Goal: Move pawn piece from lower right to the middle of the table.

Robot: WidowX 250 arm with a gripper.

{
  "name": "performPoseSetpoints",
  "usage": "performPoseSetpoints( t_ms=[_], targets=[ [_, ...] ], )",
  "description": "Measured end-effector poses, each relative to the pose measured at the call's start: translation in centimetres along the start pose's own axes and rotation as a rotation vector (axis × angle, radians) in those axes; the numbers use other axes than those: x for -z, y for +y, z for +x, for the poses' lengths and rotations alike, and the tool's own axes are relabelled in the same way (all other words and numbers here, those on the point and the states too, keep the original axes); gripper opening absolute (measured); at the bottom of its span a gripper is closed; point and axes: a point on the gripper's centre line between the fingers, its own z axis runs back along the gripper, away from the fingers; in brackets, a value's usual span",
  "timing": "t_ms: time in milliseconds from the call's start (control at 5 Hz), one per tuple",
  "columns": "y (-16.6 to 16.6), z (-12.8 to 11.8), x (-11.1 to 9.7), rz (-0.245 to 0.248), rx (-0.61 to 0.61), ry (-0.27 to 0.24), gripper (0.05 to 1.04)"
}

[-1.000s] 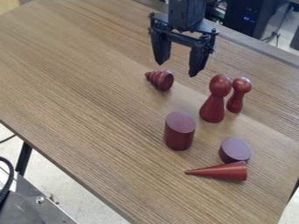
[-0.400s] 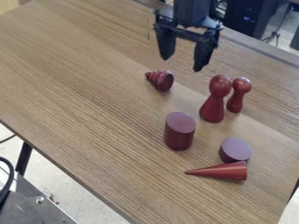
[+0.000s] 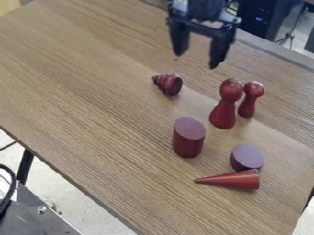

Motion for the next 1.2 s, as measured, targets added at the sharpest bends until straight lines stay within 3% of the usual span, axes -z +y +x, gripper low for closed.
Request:
performPoseSetpoints(
  t_ms=[200, 600, 800, 1200],
  targets=[
    [-2.0, 0.0, 0.8, -0.001, 0.055, 0.083, 0.998],
    [-6.5, -1.1, 2.0, -0.066, 0.102, 0.155, 0.998],
    [-6.9, -1.8, 3.6, -0.101, 0.078, 0.213, 0.998],
    [-6.3, -2.3, 4.9, -0.103, 0.04, 0.236, 0.956]
  ],
)
